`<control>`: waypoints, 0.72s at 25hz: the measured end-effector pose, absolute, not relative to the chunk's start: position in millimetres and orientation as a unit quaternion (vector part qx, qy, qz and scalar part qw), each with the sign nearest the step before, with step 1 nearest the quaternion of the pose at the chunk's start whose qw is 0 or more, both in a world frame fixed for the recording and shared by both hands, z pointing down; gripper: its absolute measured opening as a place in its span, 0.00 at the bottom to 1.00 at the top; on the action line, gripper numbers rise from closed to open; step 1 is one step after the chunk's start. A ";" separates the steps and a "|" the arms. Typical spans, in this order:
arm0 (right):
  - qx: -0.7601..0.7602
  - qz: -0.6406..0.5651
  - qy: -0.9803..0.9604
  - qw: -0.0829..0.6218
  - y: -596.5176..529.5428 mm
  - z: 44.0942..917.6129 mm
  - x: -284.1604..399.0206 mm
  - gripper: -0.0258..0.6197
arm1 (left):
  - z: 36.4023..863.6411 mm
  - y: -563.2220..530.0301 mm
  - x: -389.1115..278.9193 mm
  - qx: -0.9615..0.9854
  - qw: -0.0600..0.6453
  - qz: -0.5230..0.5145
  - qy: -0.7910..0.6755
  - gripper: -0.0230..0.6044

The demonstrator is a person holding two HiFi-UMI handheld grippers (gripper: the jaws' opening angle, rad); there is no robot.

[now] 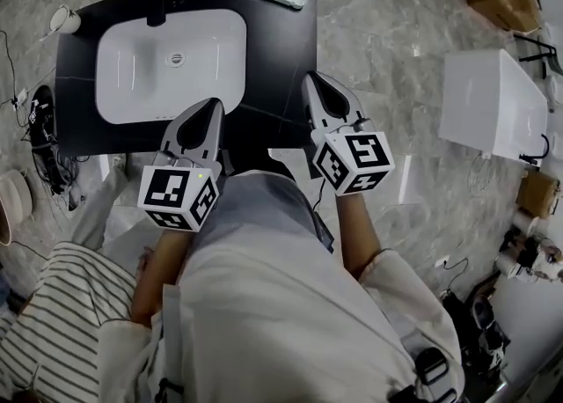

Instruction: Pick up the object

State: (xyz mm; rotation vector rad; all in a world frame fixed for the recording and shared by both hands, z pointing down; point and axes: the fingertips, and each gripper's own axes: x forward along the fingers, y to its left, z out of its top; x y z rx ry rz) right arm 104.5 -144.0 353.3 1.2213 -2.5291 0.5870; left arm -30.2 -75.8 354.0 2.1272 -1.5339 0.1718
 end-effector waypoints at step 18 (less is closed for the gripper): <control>0.402 0.176 -0.879 0.187 -173.2 367.6 99.6 0.06 | 368.6 -76.8 -29.0 0.769 0.280 0.044 -0.573 0.04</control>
